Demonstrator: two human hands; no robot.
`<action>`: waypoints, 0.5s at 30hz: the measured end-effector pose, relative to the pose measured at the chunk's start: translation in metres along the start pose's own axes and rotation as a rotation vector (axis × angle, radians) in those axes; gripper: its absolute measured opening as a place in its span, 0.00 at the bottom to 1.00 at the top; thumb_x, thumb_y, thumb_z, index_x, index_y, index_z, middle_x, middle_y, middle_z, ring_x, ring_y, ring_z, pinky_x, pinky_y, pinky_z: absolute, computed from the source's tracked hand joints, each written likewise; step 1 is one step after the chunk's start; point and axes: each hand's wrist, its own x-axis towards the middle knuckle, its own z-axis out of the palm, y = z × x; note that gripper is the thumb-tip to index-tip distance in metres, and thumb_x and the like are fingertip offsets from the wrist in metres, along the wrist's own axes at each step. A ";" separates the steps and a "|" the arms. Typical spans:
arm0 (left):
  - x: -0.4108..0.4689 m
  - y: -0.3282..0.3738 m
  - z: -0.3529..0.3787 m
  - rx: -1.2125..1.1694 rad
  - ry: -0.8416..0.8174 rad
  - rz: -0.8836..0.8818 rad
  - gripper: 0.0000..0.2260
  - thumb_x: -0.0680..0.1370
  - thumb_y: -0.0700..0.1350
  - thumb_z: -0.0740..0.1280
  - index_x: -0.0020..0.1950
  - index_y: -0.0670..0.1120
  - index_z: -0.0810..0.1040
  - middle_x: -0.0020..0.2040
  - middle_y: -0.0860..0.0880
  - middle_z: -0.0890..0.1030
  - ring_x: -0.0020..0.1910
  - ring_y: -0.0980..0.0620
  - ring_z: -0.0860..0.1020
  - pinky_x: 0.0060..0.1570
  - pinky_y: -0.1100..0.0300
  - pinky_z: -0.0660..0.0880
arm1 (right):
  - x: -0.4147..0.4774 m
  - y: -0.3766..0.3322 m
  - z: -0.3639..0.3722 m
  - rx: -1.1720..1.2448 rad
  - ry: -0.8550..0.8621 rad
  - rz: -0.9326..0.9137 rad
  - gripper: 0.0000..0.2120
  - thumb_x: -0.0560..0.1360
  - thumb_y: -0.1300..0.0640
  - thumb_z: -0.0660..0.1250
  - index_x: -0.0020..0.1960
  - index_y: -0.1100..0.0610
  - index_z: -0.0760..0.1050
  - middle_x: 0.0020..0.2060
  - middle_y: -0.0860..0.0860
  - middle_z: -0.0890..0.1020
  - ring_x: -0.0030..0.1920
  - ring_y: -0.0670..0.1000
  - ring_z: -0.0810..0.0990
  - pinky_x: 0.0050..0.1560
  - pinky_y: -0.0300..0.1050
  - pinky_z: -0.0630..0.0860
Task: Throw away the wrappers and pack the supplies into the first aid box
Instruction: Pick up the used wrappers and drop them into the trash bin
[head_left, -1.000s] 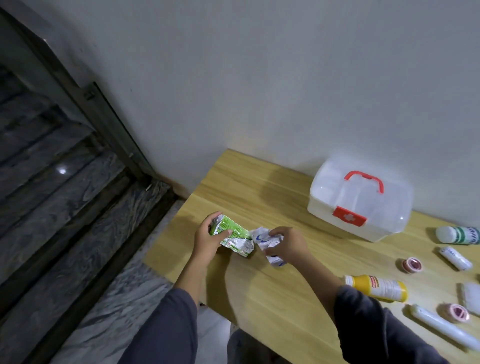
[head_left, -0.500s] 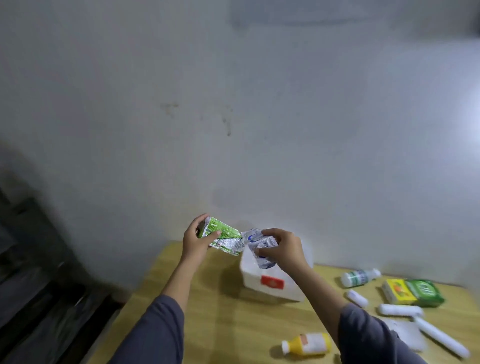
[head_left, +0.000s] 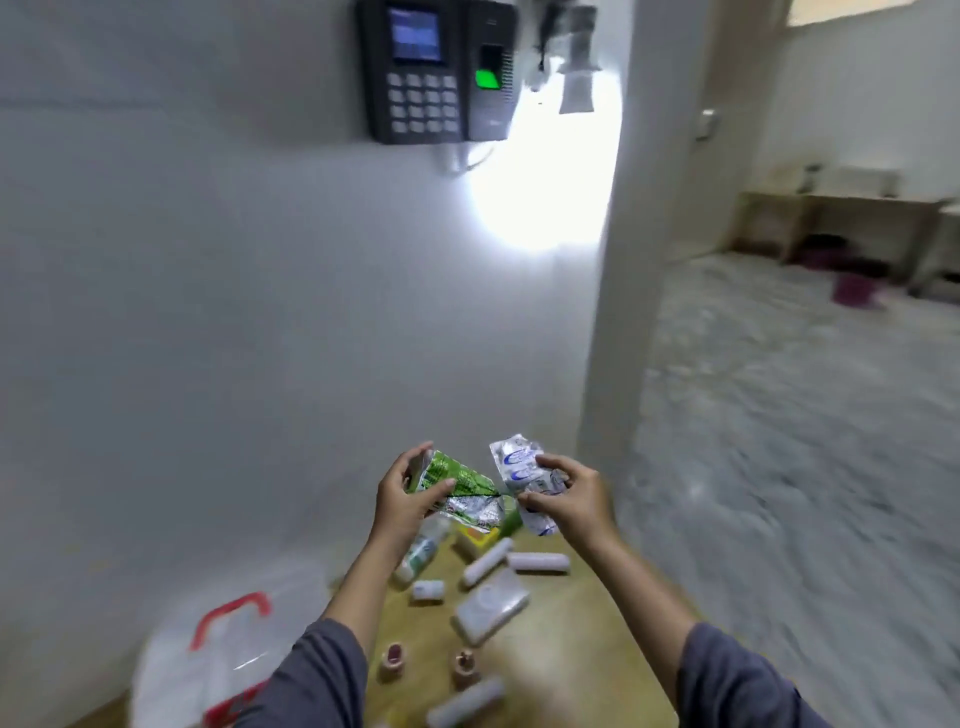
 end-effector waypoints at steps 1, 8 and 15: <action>0.002 -0.005 0.023 0.001 -0.046 -0.010 0.23 0.70 0.31 0.73 0.63 0.44 0.75 0.57 0.52 0.77 0.56 0.59 0.74 0.38 0.68 0.78 | 0.000 0.011 -0.019 -0.003 0.044 0.030 0.25 0.58 0.65 0.79 0.55 0.60 0.79 0.48 0.57 0.84 0.46 0.50 0.81 0.40 0.25 0.73; -0.021 -0.055 0.208 0.003 -0.432 -0.153 0.23 0.69 0.30 0.73 0.60 0.48 0.76 0.49 0.47 0.78 0.43 0.53 0.77 0.33 0.65 0.77 | -0.032 0.116 -0.169 -0.055 0.431 0.299 0.26 0.58 0.65 0.79 0.55 0.60 0.80 0.46 0.61 0.84 0.45 0.55 0.81 0.48 0.46 0.75; -0.084 -0.137 0.359 0.081 -0.782 -0.300 0.23 0.70 0.31 0.74 0.61 0.47 0.76 0.57 0.42 0.78 0.52 0.48 0.76 0.32 0.66 0.75 | -0.105 0.226 -0.269 -0.070 0.655 0.552 0.23 0.61 0.67 0.77 0.55 0.62 0.79 0.52 0.58 0.82 0.49 0.51 0.76 0.44 0.37 0.67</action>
